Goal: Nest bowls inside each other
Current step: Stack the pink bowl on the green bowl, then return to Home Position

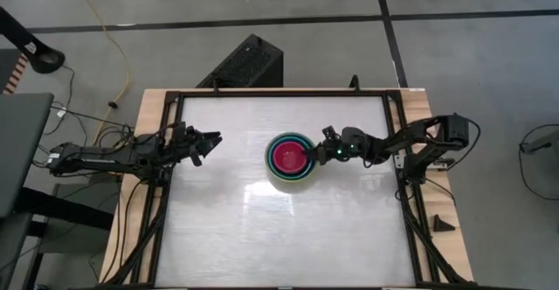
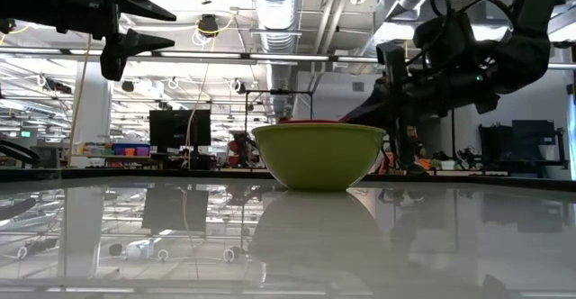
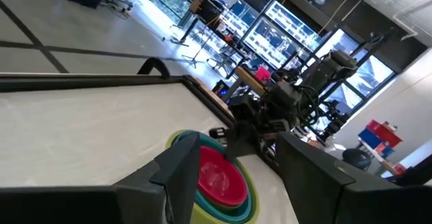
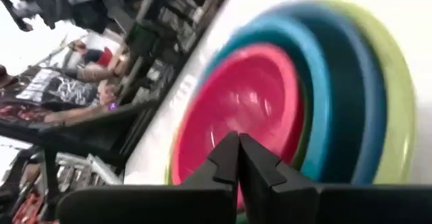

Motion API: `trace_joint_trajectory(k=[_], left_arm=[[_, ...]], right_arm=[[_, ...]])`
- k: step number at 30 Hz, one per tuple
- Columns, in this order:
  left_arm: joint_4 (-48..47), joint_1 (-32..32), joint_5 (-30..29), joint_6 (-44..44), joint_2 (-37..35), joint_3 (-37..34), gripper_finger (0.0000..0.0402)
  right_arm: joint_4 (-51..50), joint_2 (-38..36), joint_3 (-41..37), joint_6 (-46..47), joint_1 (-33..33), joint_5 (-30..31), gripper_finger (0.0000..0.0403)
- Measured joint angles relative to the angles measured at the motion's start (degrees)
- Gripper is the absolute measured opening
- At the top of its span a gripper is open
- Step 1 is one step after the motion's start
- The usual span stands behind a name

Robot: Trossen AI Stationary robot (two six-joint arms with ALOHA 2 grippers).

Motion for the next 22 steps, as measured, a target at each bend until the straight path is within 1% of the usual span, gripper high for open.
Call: trace_joint_trajectory(k=[3, 6, 9, 12, 14, 18, 20, 22], left_arm=[[0.06, 0.0, 0.0, -0.05, 0.0, 0.0, 0.0182], [0.36, 0.0, 0.43, -0.27, 0.0, 0.0, 0.0182], [0.46, 0.0, 1.17, -0.59, 0.0, 0.0, 0.0182], [0.84, -0.15, 1.58, -0.27, 0.0, 0.0, 0.0182], [0.84, -0.48, 1.52, 0.9, -0.58, 0.0, 0.0182], [-0.14, -1.22, -0.53, 4.25, -2.72, 0.0, 0.0182], [-1.95, -1.31, -2.2, 5.59, -4.12, 0.0, 0.0182], [-4.25, -1.31, -2.96, 5.8, -5.26, -0.24, 0.0182]], right_arm=[[5.73, -1.14, -0.05, -1.53, 0.01, 0.62, 0.0037], [11.67, -4.76, -0.45, -3.84, -0.31, 0.12, 0.0041], [13.61, -10.52, -2.93, -6.94, 0.97, -0.28, 0.0043], [13.72, -18.87, -7.51, -8.83, 3.51, -0.35, 0.0044], [13.62, -25.24, -11.44, -9.82, 5.99, 2.76, 0.0044], [13.59, -39.19, -19.78, -13.81, 11.58, 13.55, 0.0045], [6.03, -44.86, -19.58, -16.82, 13.82, 17.63, 0.0045], [-1.5, -51.37, -19.31, -19.13, 15.33, 19.24, 0.0045]])
